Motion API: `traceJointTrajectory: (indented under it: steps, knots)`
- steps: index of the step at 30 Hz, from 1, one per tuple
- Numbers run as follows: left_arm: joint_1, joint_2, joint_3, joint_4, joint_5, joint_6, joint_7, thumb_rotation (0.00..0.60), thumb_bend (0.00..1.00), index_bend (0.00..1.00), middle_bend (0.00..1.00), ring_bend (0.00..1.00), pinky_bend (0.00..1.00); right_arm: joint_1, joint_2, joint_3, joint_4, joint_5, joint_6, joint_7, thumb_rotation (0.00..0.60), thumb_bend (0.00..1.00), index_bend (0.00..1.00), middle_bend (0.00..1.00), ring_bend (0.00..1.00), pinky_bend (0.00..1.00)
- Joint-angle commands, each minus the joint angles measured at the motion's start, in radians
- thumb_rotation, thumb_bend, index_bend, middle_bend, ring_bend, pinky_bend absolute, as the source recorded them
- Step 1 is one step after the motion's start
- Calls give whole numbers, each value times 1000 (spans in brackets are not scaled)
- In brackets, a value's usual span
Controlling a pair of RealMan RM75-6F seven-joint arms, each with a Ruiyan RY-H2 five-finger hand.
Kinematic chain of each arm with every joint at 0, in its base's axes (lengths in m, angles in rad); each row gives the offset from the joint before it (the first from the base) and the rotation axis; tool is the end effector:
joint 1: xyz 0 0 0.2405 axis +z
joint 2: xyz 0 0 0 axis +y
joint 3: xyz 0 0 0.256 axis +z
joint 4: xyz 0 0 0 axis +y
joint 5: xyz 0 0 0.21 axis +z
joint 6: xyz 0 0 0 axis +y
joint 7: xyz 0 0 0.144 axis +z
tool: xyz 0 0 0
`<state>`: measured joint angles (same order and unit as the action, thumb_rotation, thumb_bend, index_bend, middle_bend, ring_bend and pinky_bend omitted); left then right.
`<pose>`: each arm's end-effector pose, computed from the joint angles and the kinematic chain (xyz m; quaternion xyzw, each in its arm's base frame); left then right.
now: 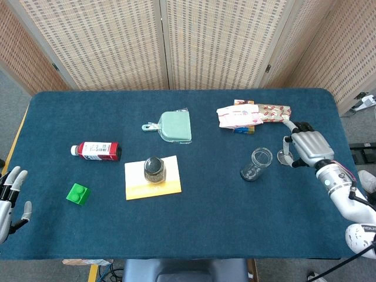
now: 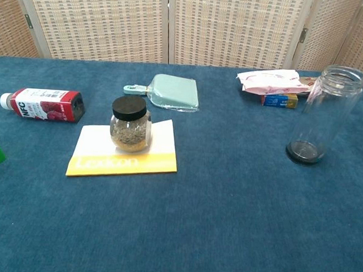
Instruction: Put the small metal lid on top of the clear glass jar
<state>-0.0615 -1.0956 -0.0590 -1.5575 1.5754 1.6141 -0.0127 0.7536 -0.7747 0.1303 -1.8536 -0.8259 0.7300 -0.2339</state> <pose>-0.3085 0.1749 0.1852 -0.5957 -0.3176 -0.4183 0.6077 -0.2028 -0.3438 0.1873 0.7021 -0.4426 0.2395 0.5038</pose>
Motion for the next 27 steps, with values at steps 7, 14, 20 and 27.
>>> traceJointTrajectory:
  steps: [7, 14, 20, 27]
  knots:
    - [1, 5, -3, -2, -8, -2, -11, 600, 498, 0, 0, 0, 0, 64, -23, 4, -21, 63, 8, -68, 600, 418, 602, 0, 0, 0]
    - [4, 9, -2, -1, -6, 3, -20, 600, 498, 0, 0, 0, 0, 96, -29, 8, -46, 101, 32, -98, 600, 419, 602, 0, 0, 0]
    - [8, 12, -2, -5, -1, 13, -24, 600, 498, 0, 0, 0, 0, 120, -38, 5, -55, 123, 37, -118, 600, 419, 602, 0, 0, 0]
    - [13, 19, -2, -7, 2, 23, -34, 600, 498, 0, 0, 0, 0, 140, -63, -10, -43, 142, 38, -140, 600, 418, 602, 0, 0, 0]
